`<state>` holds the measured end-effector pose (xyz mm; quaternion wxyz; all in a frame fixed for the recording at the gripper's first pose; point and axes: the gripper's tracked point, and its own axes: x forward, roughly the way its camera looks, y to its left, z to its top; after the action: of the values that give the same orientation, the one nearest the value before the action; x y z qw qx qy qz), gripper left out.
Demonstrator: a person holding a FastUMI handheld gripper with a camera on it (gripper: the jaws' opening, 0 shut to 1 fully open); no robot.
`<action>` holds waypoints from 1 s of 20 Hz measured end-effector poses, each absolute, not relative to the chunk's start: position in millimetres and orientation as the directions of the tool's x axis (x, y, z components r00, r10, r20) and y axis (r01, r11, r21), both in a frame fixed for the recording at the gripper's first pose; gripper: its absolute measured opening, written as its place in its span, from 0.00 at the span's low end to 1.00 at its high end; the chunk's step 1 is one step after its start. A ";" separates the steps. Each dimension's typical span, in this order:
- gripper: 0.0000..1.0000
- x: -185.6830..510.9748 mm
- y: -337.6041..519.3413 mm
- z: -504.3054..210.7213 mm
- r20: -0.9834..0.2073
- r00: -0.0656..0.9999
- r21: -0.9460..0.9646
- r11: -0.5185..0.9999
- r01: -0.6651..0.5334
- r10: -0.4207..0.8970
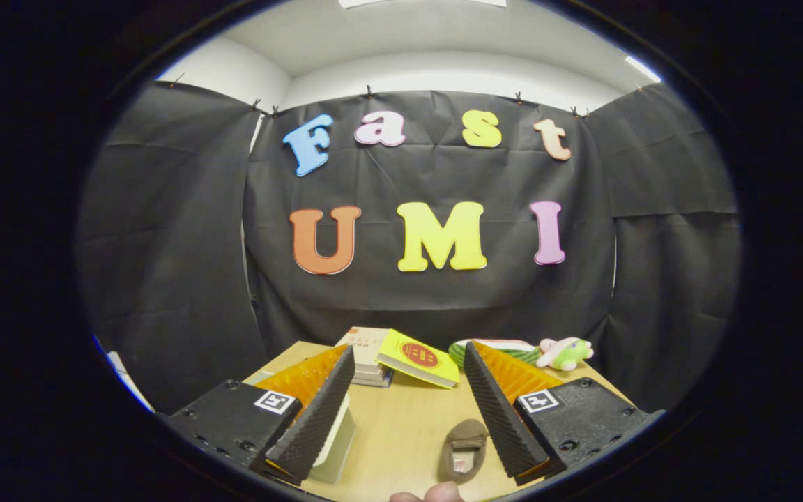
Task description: Open the storage box then place both shoes into the box .Put the left shoe in first, then the right shoe, with the right side of both shoes facing outward in a uniform manner.
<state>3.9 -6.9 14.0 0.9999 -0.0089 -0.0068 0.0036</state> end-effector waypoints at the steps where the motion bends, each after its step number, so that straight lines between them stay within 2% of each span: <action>1: 1.00 4.2 -7.4 14.7 0.013 1.000 -0.018 1.000 -0.007 0.008; 7: 1.00 8.1 -6.4 7.8 -0.030 0.999 -0.013 0.999 -0.036 0.036; 13: 1.00 14.3 5.9 -5.9 -0.118 0.985 0.005 0.992 -0.129 0.129; 20: 1.00 24.9 45.6 -58.8 -0.288 0.902 0.080 0.947 -0.313 0.322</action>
<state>24.9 45.6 -58.8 0.9750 0.0158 0.1505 0.1628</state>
